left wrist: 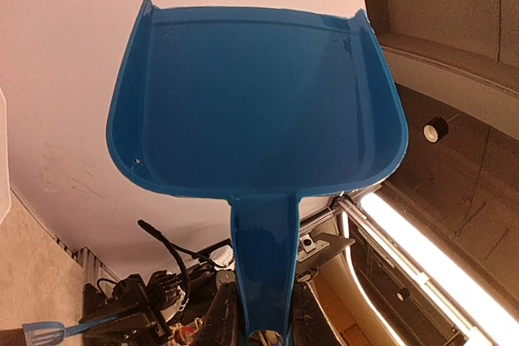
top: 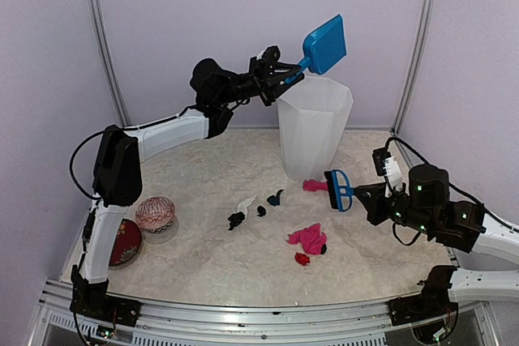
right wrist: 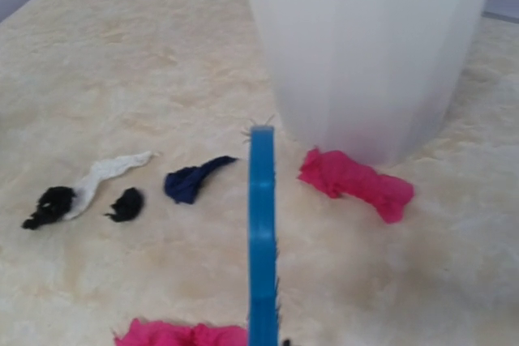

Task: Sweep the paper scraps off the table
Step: Dump the paper scraps in the dustpan into the trash bin, then sweep the paper scraps at the center of the board.

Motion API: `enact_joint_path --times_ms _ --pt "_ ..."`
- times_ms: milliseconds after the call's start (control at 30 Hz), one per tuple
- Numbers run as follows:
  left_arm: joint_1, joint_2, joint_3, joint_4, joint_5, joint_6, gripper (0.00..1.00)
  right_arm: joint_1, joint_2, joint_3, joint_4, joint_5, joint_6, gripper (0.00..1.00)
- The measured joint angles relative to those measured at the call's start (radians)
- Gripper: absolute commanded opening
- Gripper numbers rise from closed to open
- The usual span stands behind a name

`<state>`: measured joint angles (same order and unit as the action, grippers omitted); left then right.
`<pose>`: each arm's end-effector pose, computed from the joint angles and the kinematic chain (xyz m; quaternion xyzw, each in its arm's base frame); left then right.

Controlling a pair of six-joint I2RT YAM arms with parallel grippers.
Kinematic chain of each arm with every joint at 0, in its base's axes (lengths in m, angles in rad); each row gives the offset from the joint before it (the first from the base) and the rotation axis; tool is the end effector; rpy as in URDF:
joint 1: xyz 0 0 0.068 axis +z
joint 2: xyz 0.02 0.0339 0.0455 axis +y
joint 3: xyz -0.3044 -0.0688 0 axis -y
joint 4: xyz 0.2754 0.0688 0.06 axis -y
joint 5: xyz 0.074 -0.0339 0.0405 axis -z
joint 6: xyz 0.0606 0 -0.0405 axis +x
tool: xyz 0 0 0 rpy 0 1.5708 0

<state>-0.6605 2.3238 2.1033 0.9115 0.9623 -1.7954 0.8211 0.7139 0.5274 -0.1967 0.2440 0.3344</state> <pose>0.4384 -0.4035 0.4032 0.1502 0.5434 -0.8216 0.0840 0.1435 0.1326 0.2711 -0.1321 0.8148 0.2188 0.5203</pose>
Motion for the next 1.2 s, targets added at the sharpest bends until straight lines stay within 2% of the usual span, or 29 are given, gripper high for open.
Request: enact_joint_path --times_ms 200,600,933,1200 --pt "-0.002 -0.009 -0.006 -0.024 0.017 0.039 0.0 0.0 -0.003 0.004 -0.028 0.043 -0.008 0.0" --pt "0.0 -0.072 -0.005 -0.322 0.068 0.304 0.0 0.0 0.058 0.021 -0.045 0.108 -0.031 0.0" --pt "0.01 -0.255 -0.031 -0.636 0.049 0.649 0.0 0.0 0.124 0.034 -0.061 0.214 -0.089 0.0" --pt "0.026 -0.379 -0.063 -1.006 -0.1 0.986 0.0 -0.01 0.201 0.066 -0.063 0.271 -0.144 0.0"
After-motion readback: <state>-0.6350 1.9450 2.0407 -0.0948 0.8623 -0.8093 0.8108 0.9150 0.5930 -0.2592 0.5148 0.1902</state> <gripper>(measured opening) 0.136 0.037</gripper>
